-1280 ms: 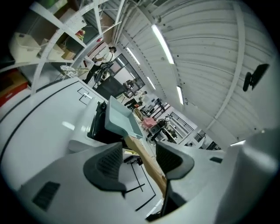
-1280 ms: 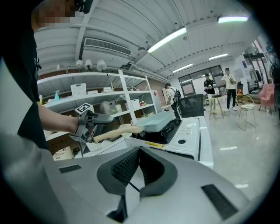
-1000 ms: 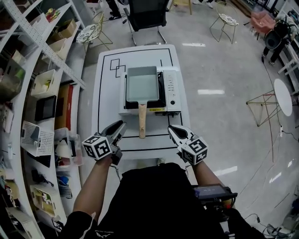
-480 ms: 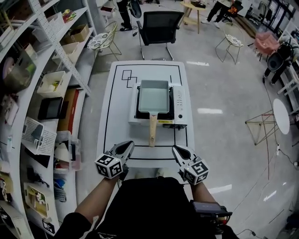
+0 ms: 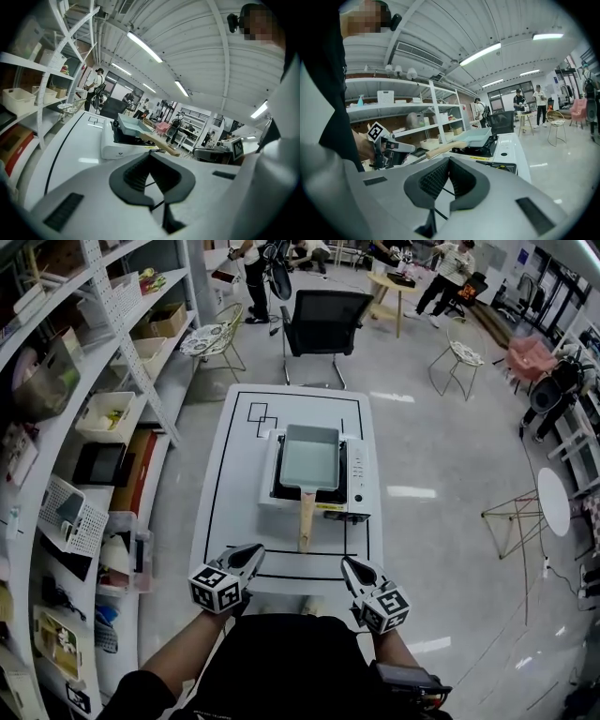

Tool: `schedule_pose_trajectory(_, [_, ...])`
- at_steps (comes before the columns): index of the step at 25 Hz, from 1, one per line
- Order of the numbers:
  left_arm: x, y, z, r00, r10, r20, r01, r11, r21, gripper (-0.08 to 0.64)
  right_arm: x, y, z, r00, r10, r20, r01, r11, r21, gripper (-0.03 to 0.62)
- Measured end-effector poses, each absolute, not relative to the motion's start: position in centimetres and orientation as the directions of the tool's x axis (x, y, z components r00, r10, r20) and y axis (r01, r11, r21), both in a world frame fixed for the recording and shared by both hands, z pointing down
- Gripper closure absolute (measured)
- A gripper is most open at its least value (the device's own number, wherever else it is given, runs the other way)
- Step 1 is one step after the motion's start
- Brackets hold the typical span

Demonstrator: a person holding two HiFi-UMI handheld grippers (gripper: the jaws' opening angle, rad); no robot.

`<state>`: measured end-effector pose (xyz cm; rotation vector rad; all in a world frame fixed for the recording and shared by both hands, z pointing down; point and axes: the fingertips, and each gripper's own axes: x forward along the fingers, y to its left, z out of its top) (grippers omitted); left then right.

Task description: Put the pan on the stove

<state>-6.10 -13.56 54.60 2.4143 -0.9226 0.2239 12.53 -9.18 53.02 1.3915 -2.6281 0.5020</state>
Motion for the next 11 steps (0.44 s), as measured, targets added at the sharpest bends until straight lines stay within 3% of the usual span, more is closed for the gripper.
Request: schedule_pose_trajectory(11, [-5.26, -14.09, 54.37, 0.762, -0.553, 0.337, -0.648, -0.648, 0.401, 0.551, 12.9, -9.51, 52.22, -0.561, -0.788, 0.256, -0.826, 0.511, -0.237, 0.566])
